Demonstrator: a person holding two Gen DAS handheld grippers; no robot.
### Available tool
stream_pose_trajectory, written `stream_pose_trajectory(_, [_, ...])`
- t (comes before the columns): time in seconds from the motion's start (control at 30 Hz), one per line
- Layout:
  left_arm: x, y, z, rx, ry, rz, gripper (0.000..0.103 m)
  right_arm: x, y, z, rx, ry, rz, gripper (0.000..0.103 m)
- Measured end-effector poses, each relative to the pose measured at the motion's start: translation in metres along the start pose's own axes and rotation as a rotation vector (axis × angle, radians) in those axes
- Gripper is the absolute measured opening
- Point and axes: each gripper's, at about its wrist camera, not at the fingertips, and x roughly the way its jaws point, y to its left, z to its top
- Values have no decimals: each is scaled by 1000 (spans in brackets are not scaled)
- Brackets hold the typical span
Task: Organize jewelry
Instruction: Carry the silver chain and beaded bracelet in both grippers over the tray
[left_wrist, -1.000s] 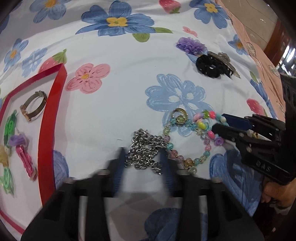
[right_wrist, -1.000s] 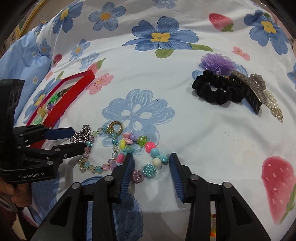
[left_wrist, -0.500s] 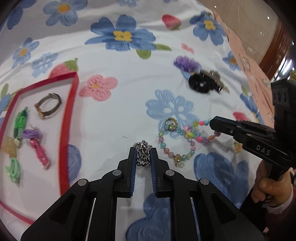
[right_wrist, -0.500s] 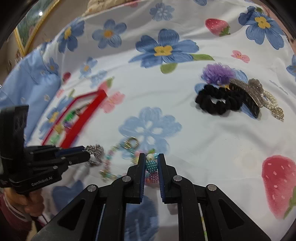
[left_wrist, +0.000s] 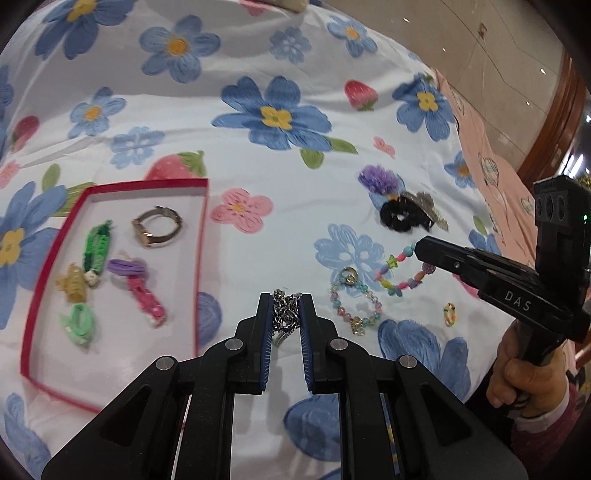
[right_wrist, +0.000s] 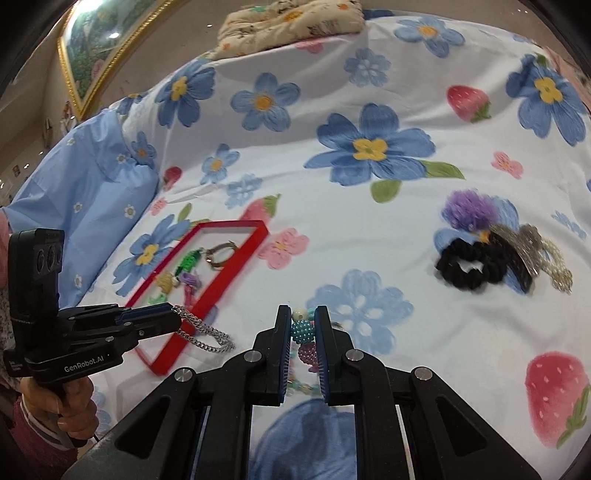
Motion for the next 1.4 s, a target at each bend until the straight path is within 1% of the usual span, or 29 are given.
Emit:
stream_pose_trajectory(0.37, [-41, 29, 2, -51, -77, 42, 12, 6, 38, 11, -46, -8, 72, 12])
stream_pose_trajectory(0.5, [-54, 40, 5, -68, -105, 56, 12, 13, 53, 15, -65, -5, 99, 12])
stream_pose_trajectory(0.63, [-64, 51, 8, -91, -125, 54, 12, 20, 69, 19, -82, 1, 127, 12])
stream_pose_trajectory(0.77, [-73, 64, 9, -107, -143, 78, 12, 30, 88, 23, -101, 9, 164, 12])
stream_pose_trajectory(0.9, [-74, 78, 9, -125, -141, 99, 12, 41, 105, 25, -121, 22, 198, 12])
stream_pose_trajectory(1.07, [-67, 99, 6, -161, -120, 115, 12, 63, 129, 23, -143, 56, 242, 12])
stream_pose_trajectory(1.4, [-50, 132, -11, -219, -73, 135, 12, 108, 164, 11, -179, 149, 302, 12])
